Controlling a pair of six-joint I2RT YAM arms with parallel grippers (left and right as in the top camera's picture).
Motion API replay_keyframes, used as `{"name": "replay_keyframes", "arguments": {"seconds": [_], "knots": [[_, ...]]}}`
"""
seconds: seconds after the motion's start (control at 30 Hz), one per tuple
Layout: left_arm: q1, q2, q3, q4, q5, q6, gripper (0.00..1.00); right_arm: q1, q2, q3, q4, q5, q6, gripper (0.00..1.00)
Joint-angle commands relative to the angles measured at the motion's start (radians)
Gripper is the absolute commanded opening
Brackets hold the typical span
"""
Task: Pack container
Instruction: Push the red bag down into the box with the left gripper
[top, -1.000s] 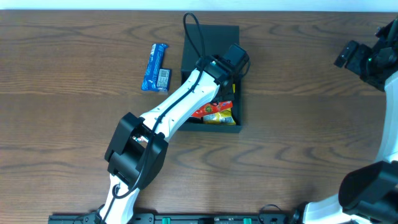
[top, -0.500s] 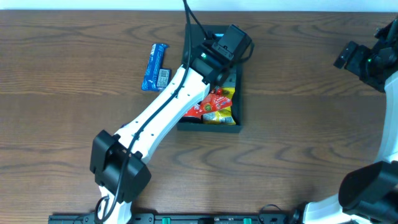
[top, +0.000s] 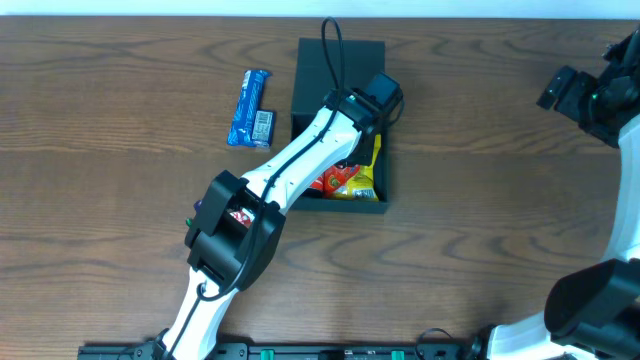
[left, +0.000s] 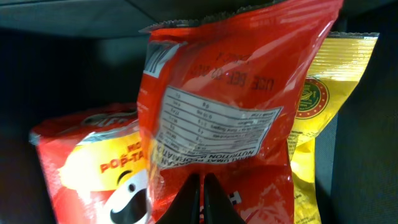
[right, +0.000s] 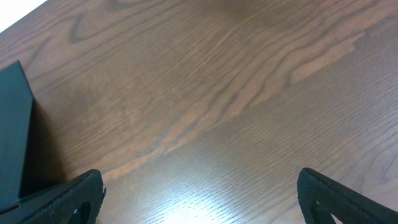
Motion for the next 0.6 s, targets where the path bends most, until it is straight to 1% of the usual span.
{"name": "replay_keyframes", "arguments": {"seconds": [0.0, 0.2, 0.37, 0.47, 0.57], "knots": [[0.002, 0.051, -0.005, -0.004, 0.073, 0.029, 0.06, -0.006, -0.016, 0.006, 0.009, -0.001, -0.011, 0.99], [0.008, 0.036, 0.003, 0.010, 0.077, 0.030, 0.06, -0.006, -0.016, 0.006, 0.014, -0.001, -0.011, 0.99], [0.014, -0.049, 0.056, 0.013, 0.067, 0.053, 0.06, -0.006, -0.016, 0.006, 0.014, -0.001, -0.011, 0.99], [0.014, -0.122, 0.061, 0.016, -0.013, 0.055, 0.06, -0.006, -0.016, 0.006, 0.014, -0.001, -0.011, 0.99], [0.014, -0.172, 0.060, -0.001, -0.152, 0.034, 0.06, -0.006, -0.016, 0.006, 0.014, -0.001, -0.011, 0.99]]}}
